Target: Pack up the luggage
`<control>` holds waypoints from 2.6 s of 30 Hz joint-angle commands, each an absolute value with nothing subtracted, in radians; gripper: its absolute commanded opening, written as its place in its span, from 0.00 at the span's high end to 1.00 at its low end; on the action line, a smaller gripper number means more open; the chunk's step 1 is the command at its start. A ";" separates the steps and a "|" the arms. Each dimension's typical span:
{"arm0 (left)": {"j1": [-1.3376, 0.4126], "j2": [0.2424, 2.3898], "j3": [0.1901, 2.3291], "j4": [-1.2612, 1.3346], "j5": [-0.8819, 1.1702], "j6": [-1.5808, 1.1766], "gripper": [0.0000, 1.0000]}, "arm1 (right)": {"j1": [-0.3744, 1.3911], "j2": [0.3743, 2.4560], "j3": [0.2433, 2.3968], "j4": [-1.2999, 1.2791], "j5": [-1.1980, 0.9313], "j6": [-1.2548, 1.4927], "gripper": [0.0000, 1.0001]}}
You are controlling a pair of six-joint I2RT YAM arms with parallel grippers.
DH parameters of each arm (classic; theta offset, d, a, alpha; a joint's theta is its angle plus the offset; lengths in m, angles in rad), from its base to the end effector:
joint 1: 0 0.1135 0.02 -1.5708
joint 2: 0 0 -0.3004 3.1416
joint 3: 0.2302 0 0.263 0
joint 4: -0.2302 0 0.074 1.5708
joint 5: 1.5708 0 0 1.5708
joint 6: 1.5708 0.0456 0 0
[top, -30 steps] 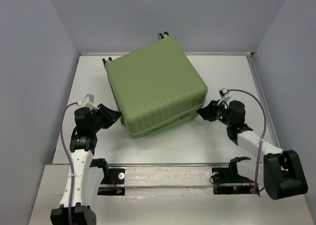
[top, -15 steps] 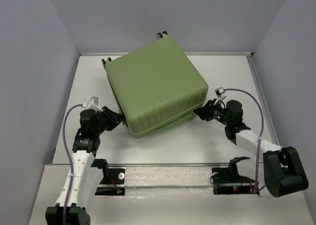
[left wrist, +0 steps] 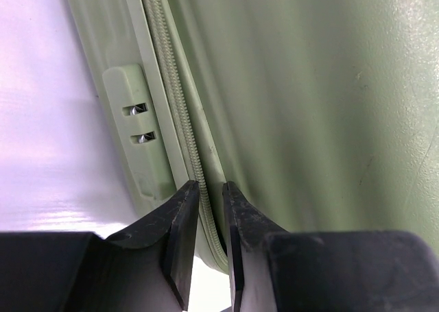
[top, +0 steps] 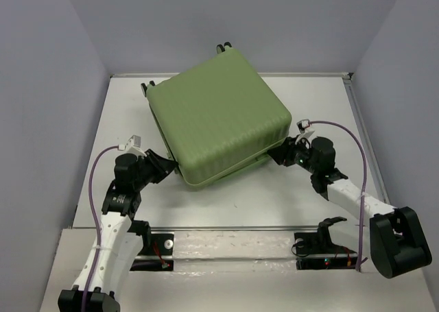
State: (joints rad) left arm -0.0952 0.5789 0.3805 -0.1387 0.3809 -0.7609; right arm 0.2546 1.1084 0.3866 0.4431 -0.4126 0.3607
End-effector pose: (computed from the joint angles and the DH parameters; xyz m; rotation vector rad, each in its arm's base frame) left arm 0.1389 -0.0303 0.2477 -0.3907 1.9578 -0.9292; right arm 0.2172 0.0754 0.2264 -0.1965 1.8933 0.8043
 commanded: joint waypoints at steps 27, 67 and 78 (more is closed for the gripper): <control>-0.109 0.525 0.446 -0.221 0.365 -0.721 0.54 | 0.255 1.121 0.505 0.425 -0.190 0.285 0.63; -0.371 0.575 0.397 -0.008 0.362 -0.908 0.82 | 1.366 1.300 0.794 0.000 0.366 0.514 0.93; -0.439 0.672 0.548 -0.055 0.327 -0.828 0.81 | 1.577 1.726 0.993 0.547 0.517 0.382 0.93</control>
State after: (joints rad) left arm -0.3870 0.6357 0.4686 -0.2367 0.1650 -0.8196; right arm 1.4723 1.6924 1.0508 -0.0429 0.7460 0.3962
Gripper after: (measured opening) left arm 0.186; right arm 0.071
